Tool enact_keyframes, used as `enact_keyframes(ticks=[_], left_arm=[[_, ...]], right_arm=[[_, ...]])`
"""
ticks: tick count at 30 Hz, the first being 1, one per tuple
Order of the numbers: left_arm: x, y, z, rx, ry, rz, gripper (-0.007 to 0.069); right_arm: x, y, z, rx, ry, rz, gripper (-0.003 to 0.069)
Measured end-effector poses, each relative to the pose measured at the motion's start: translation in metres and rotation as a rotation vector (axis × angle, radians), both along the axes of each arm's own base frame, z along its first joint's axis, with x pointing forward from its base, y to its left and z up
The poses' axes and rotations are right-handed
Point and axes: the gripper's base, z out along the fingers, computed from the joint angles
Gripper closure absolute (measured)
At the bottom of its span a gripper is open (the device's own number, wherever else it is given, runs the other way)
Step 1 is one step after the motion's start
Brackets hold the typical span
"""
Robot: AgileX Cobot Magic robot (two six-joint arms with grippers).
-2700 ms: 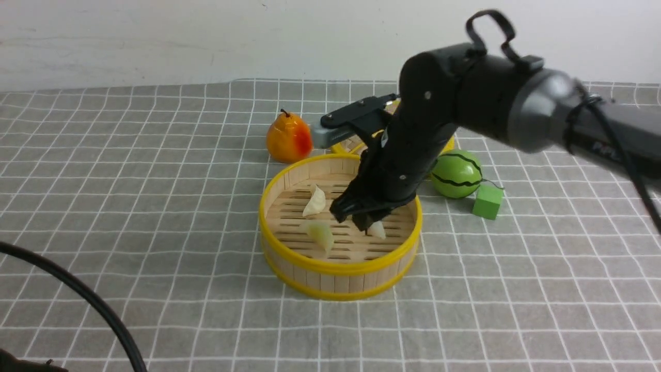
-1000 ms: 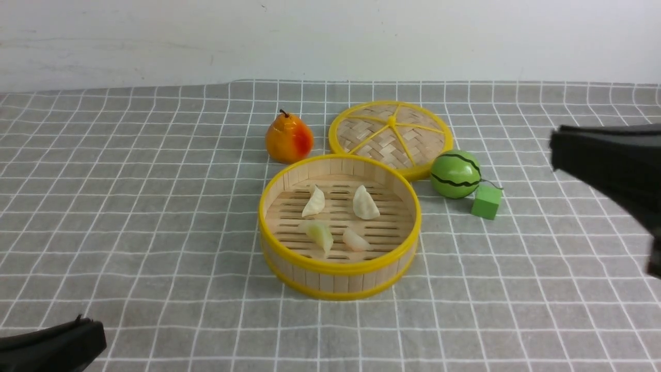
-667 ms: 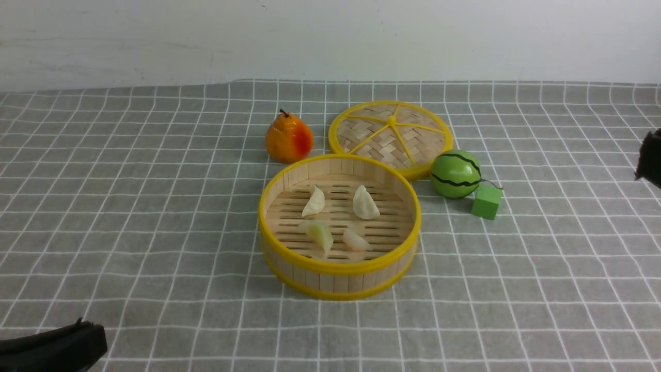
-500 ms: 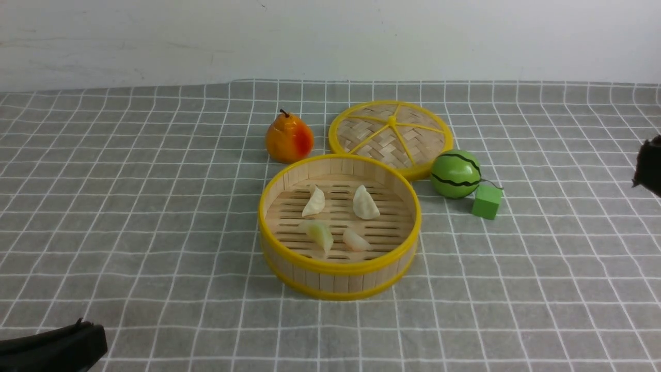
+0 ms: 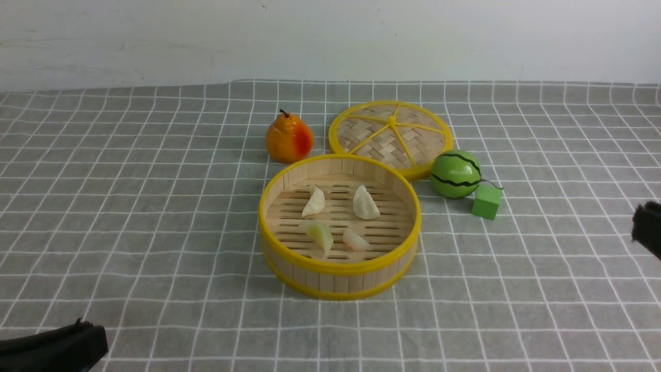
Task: Put the dumplings into the steamer on the table with the grey tablecloth.
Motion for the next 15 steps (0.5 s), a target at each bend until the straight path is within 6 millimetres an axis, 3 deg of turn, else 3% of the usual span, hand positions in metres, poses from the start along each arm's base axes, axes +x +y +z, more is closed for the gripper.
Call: enact_keyframes(ticks=[8,15], left_arm=[[0.000,0.000,-0.001,0.002,0.006,-0.001,0.0540],[0.000,0.000,-0.001,0.002,0.007,-0.001,0.0536]], right_arm=[[-0.017,-0.036,-0.084,0.030,0.044,-0.337,0.0661],[-0.031,-0.050,-0.128,0.054,0.133,-0.552,0.0661]])
